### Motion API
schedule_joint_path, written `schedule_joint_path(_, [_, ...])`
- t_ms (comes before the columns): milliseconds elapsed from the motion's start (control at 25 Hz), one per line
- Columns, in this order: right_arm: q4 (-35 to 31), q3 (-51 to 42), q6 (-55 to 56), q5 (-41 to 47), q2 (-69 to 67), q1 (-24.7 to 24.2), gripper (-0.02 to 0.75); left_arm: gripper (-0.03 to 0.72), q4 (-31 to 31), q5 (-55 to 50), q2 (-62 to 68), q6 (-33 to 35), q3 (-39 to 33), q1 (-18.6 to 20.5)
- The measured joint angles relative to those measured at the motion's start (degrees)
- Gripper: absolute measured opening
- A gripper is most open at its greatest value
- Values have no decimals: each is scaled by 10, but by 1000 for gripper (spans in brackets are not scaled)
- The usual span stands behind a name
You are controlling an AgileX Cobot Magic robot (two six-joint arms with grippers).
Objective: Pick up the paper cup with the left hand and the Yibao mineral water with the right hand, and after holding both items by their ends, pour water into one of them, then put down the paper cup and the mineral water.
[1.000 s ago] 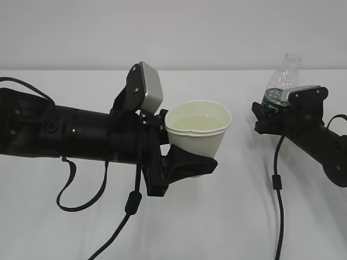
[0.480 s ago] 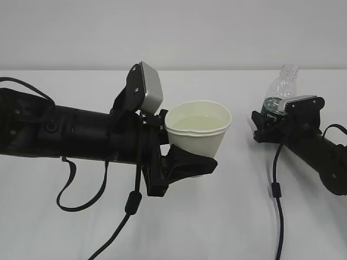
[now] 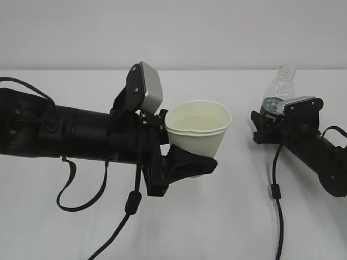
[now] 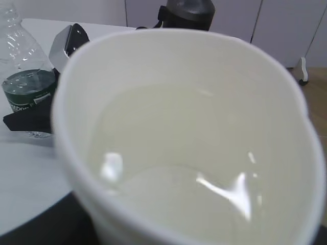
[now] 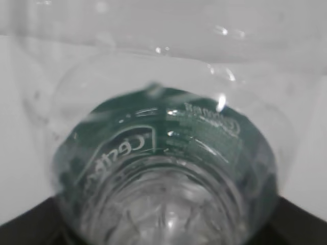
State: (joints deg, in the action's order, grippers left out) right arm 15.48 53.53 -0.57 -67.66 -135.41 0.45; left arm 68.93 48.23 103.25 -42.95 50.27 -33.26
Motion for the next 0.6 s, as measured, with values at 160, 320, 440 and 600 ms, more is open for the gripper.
schedule_joint_path(160, [0,0,-1,-1,0,0,473,429,0,0,0,0,0,0])
schedule_joint_path(320, [0,0,-1,-1,0,0,473,429,0,0,0,0,0,0])
schedule_joint_path(440, [0,0,2,-1,0,0,473,429,0,0,0,0,0,0])
schedule_joint_path(600, [-2,1,22,-1,0,0,475,429,0,0,0,0,0,0])
